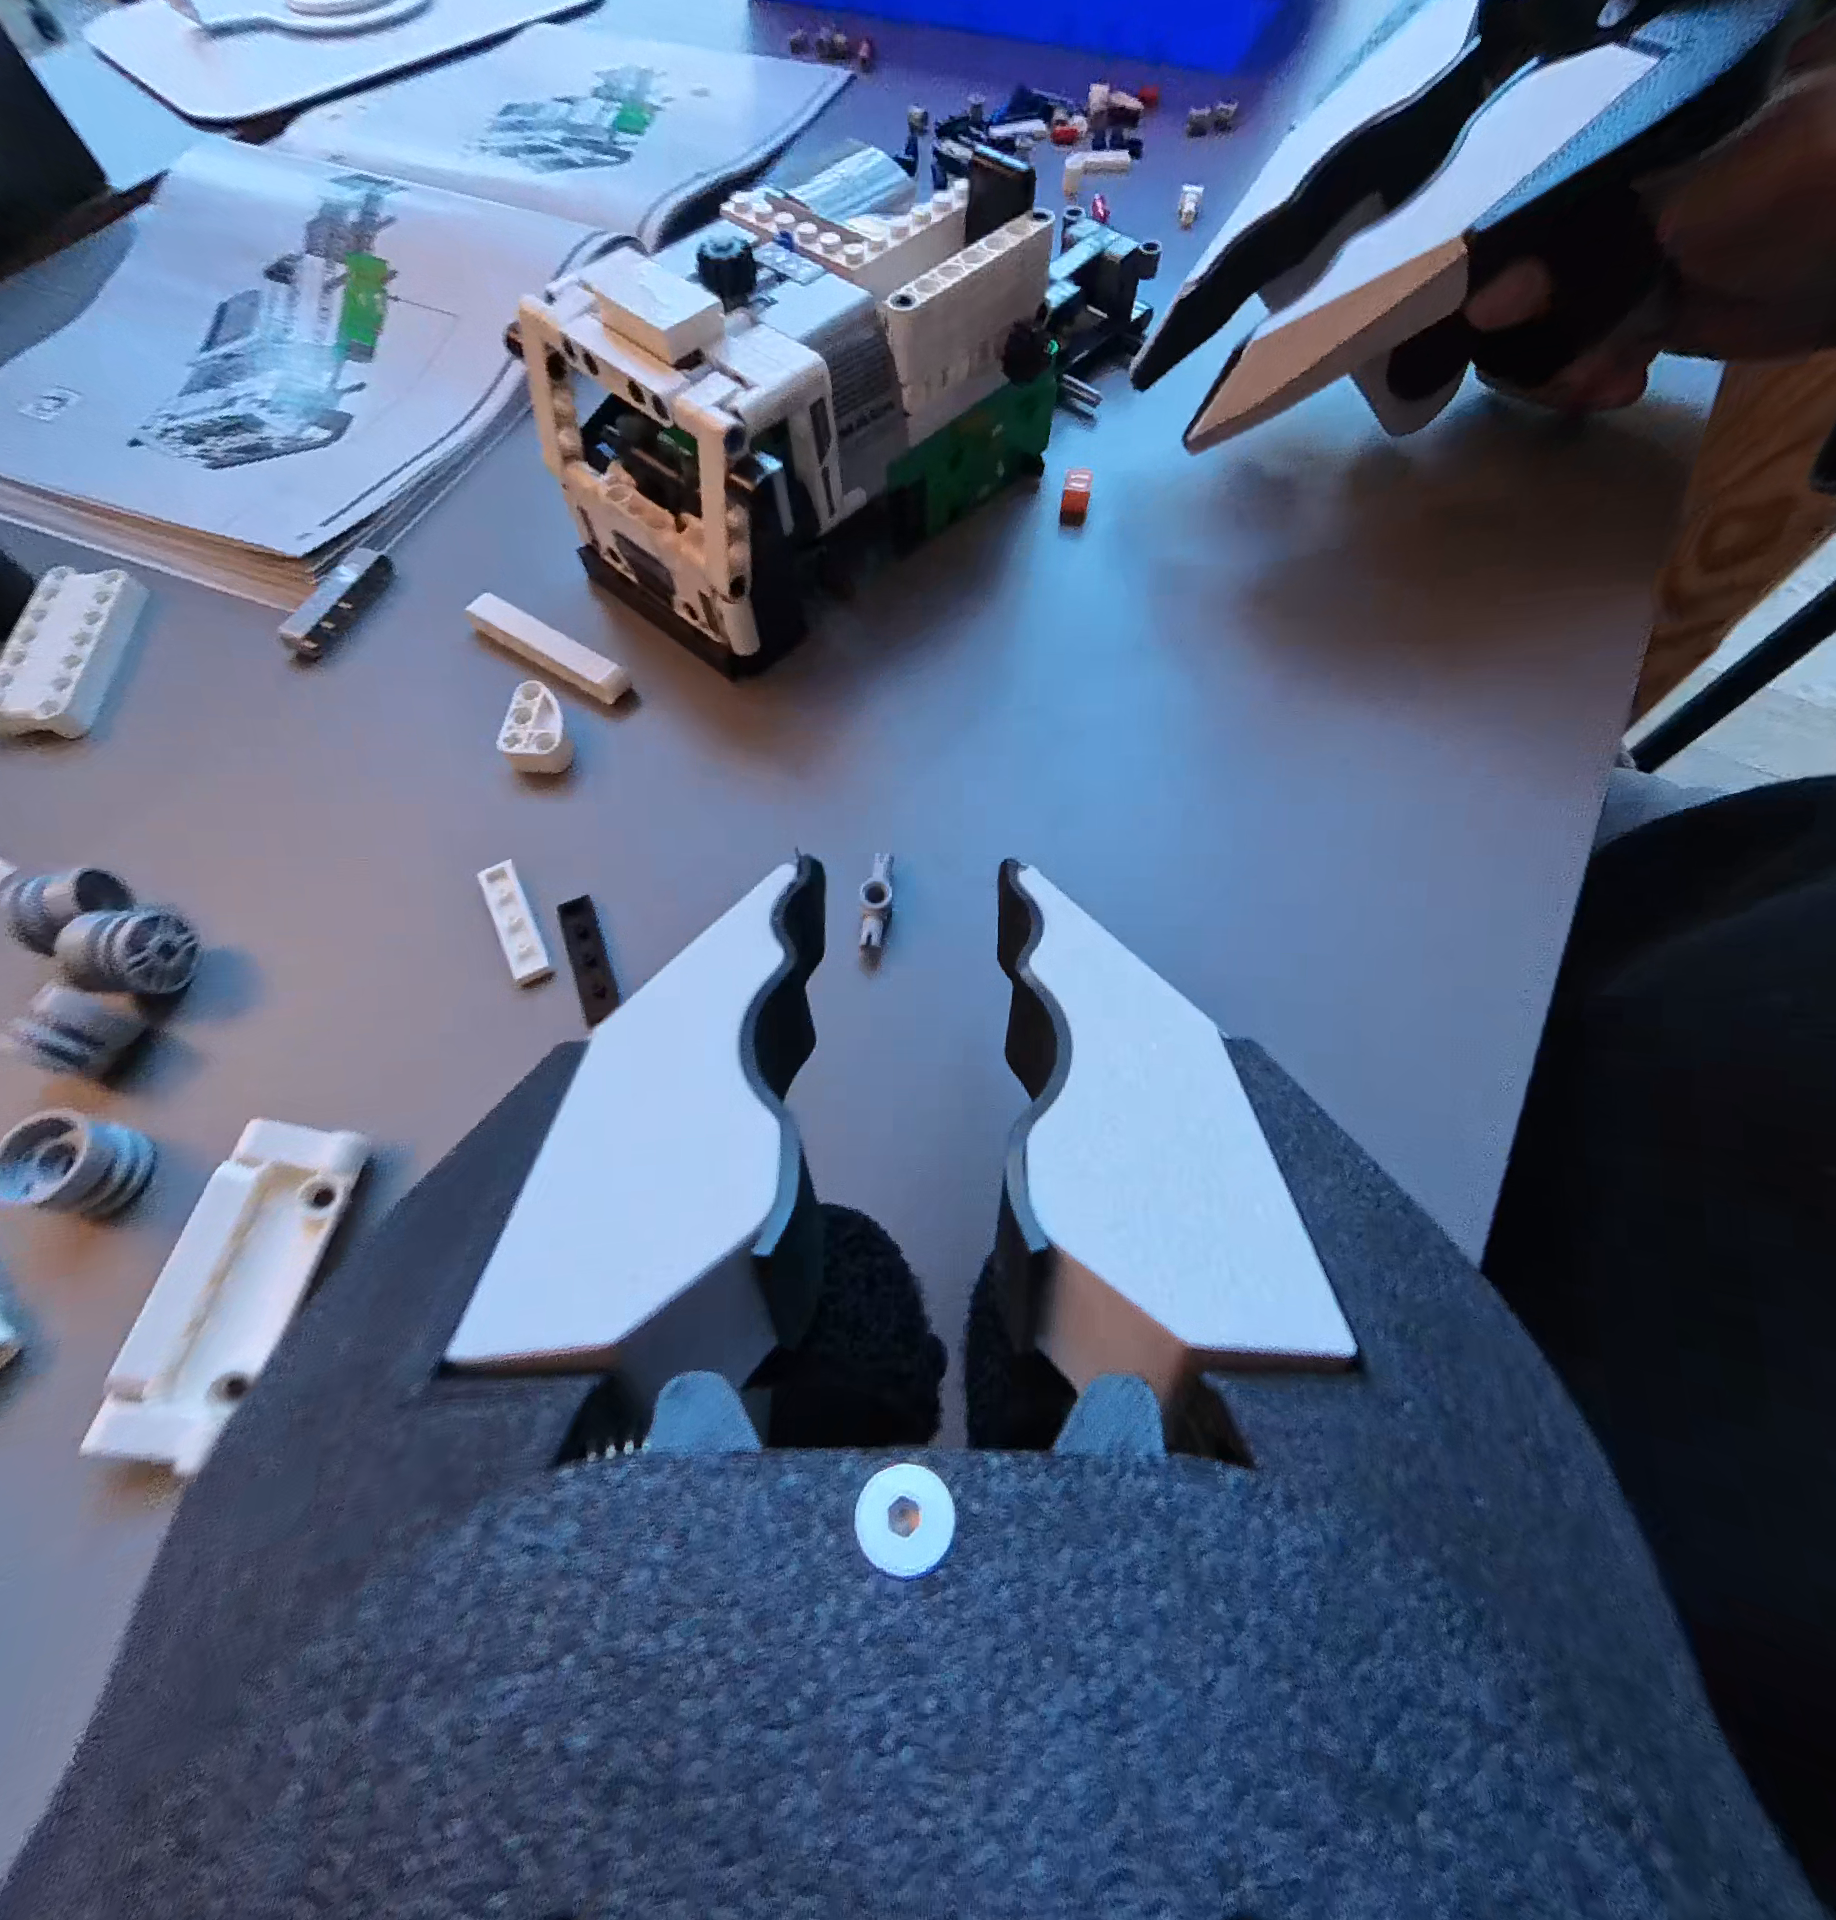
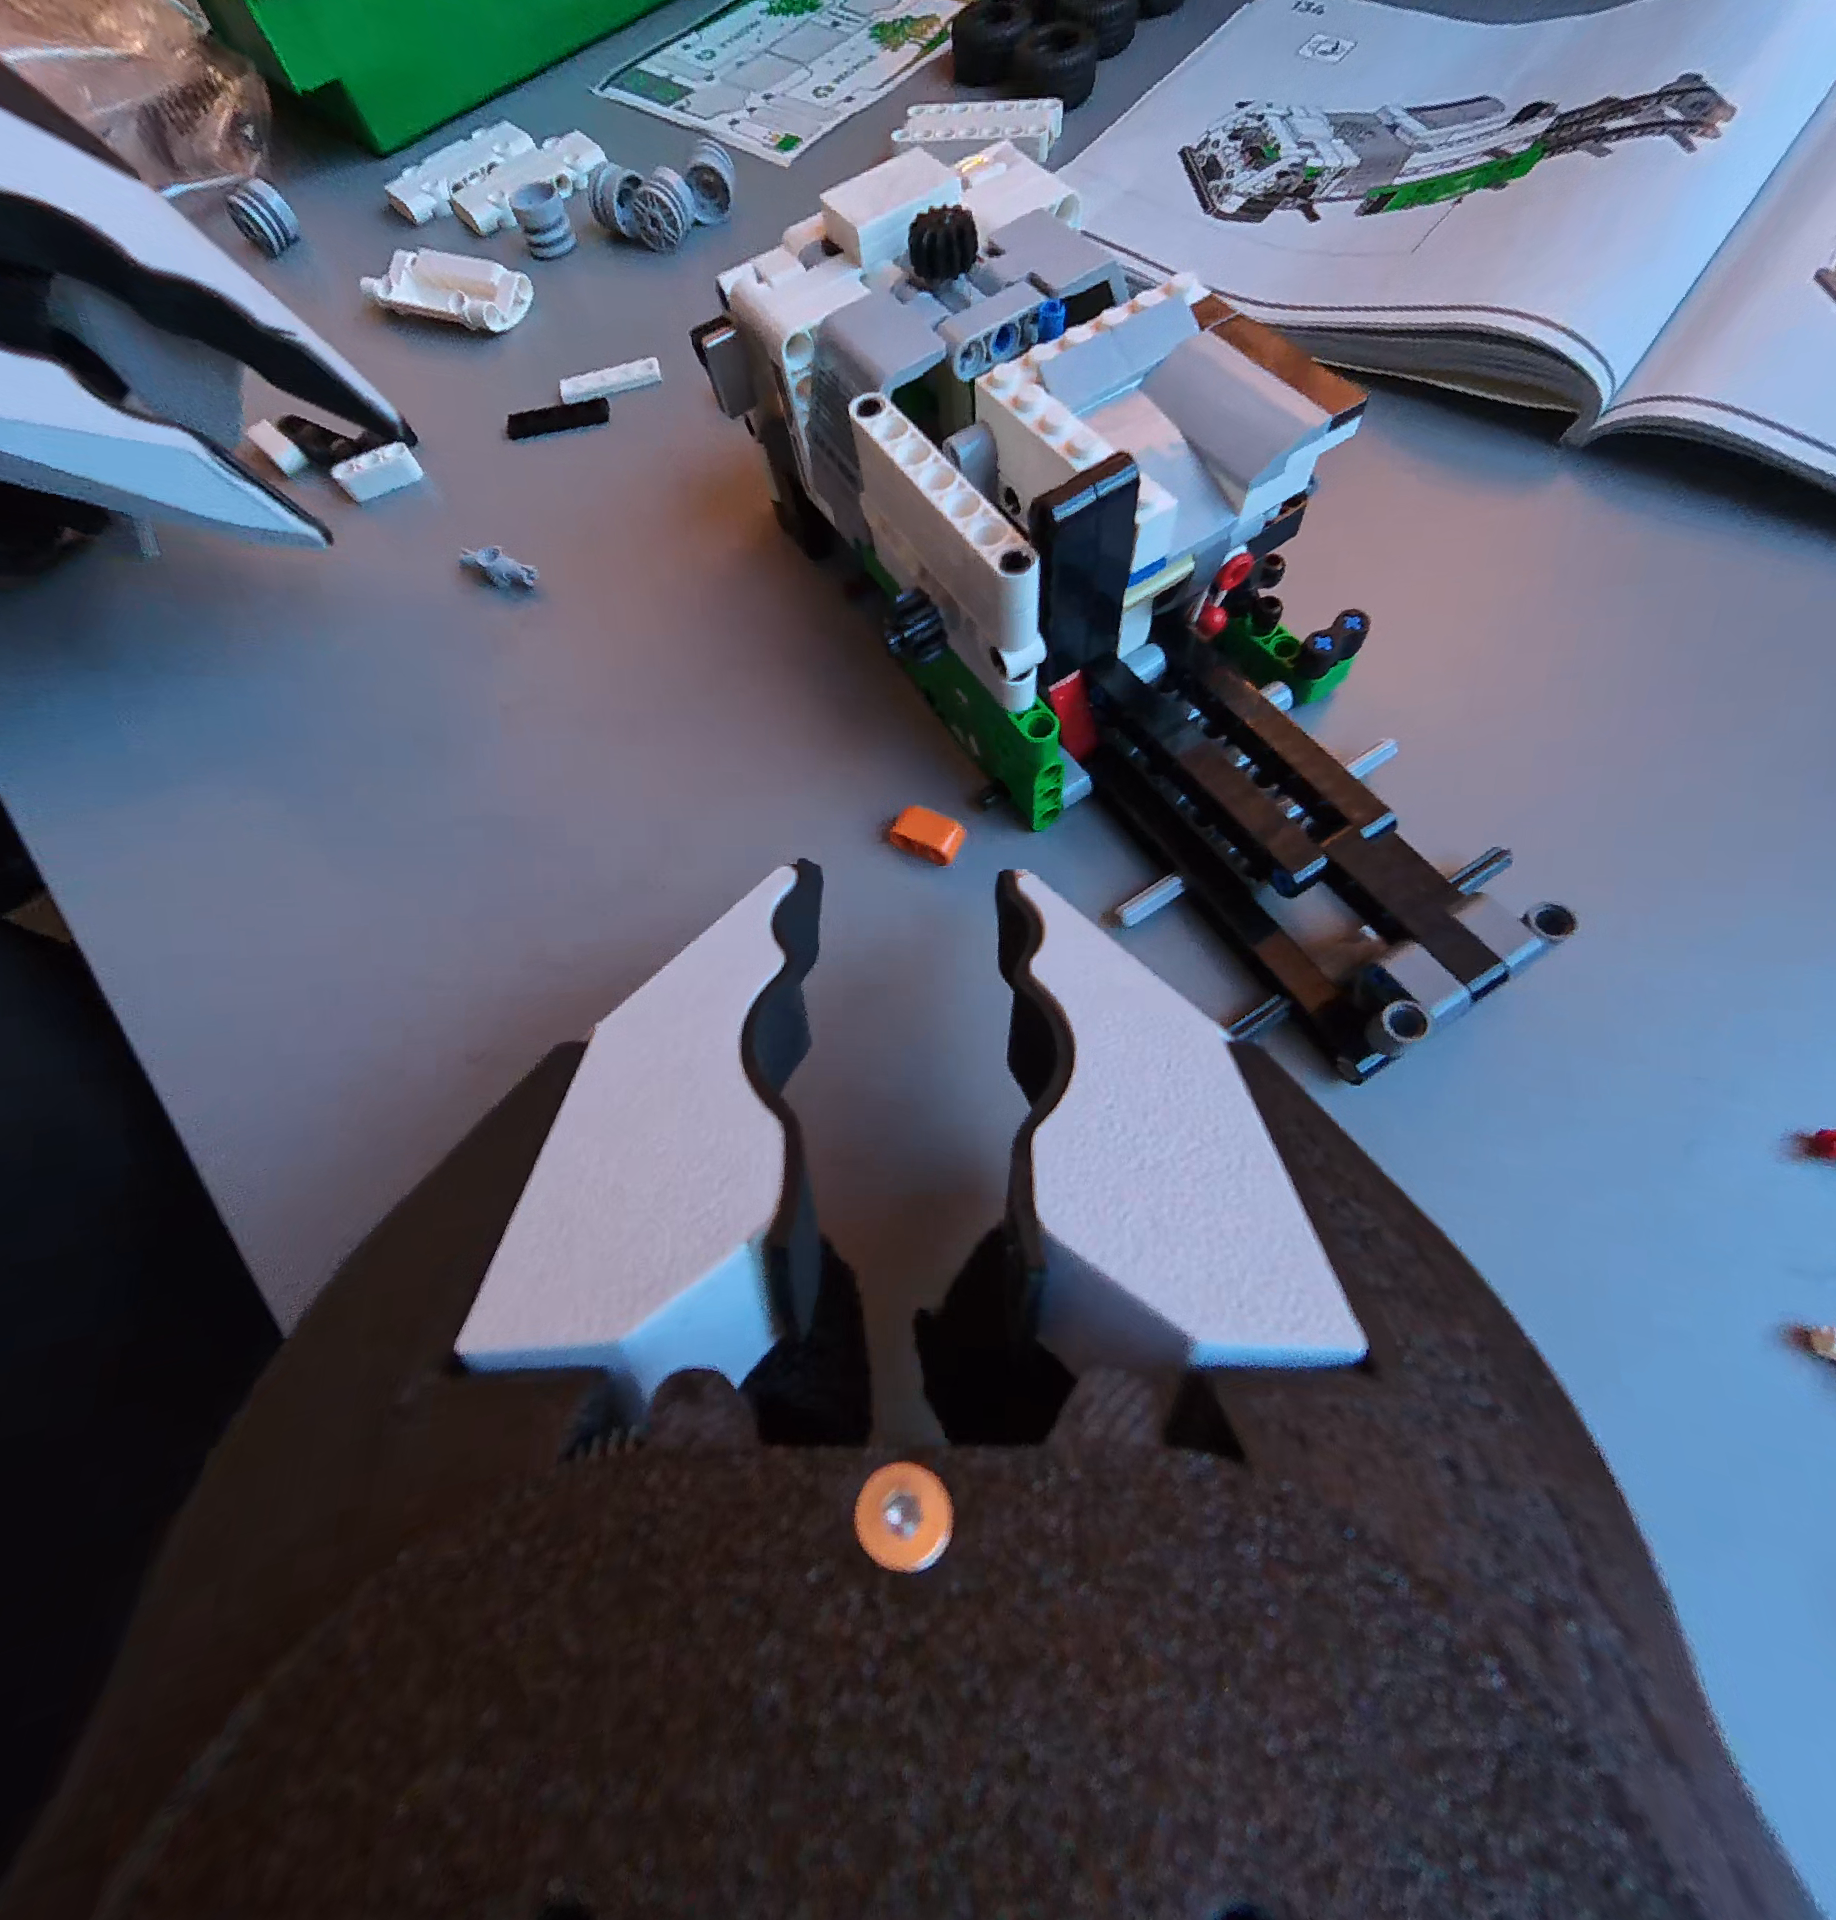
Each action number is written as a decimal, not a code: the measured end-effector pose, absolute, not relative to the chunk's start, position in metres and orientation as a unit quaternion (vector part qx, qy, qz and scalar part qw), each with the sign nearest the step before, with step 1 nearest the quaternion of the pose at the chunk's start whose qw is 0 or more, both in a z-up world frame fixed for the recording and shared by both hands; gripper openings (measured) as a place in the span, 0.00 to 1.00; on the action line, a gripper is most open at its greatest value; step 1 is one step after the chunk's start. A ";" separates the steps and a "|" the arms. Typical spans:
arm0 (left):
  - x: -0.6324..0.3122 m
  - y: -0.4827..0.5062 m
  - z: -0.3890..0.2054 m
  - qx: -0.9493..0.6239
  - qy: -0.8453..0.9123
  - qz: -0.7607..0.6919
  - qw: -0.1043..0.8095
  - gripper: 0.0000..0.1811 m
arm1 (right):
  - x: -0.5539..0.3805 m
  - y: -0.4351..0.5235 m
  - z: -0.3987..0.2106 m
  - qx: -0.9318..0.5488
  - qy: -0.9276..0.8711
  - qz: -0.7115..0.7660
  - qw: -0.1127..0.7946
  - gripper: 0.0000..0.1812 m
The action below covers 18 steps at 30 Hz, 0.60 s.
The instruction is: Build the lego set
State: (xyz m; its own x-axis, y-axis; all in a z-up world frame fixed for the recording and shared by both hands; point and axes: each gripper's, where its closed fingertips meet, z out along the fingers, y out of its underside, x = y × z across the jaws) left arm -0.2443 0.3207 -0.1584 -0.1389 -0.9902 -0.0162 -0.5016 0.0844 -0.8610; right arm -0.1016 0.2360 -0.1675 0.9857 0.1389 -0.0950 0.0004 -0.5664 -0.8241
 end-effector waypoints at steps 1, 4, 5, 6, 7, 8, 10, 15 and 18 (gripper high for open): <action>-0.240 0.320 -0.160 -0.566 0.662 -0.371 0.323 0.17 | -0.101 0.237 -0.168 -0.883 -0.044 0.072 0.461 0.18; -0.227 0.316 -0.157 -0.561 0.662 -0.396 0.300 0.17 | -0.099 0.240 -0.168 -0.885 -0.054 0.070 0.457 0.18; -0.222 0.315 -0.154 -0.558 0.659 -0.409 0.296 0.17 | -0.098 0.240 -0.169 -0.885 -0.055 0.072 0.457 0.18; -0.217 0.314 -0.150 -0.553 0.655 -0.425 0.291 0.17 | -0.097 0.241 -0.170 -0.885 -0.055 0.072 0.456 0.18; -0.212 0.313 -0.144 -0.545 0.655 -0.440 0.284 0.17 | -0.096 0.242 -0.171 -0.886 -0.055 0.075 0.454 0.18; -0.207 0.313 -0.138 -0.534 0.660 -0.449 0.278 0.19 | -0.096 0.242 -0.172 -0.887 -0.058 0.077 0.451 0.19; -0.194 0.320 -0.126 -0.509 0.687 -0.438 0.277 0.30 | -0.095 0.243 -0.174 -0.891 -0.064 0.069 0.445 0.23; -0.158 0.330 -0.104 -0.435 0.797 -0.363 0.211 0.54 | -0.099 0.242 -0.181 -0.898 -0.087 0.075 0.425 0.20; -0.127 0.345 -0.109 -0.409 0.840 -0.298 0.193 0.58 | -0.101 0.246 -0.182 -0.899 -0.090 0.064 0.424 0.20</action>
State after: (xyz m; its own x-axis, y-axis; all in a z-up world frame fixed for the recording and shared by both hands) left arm -0.1270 0.3453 -0.1088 -0.5902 -0.8032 -0.0813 -0.5726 0.4875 -0.6591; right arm -0.1011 0.2456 -0.1821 0.9758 0.2153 -0.0389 0.1068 -0.6239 -0.7742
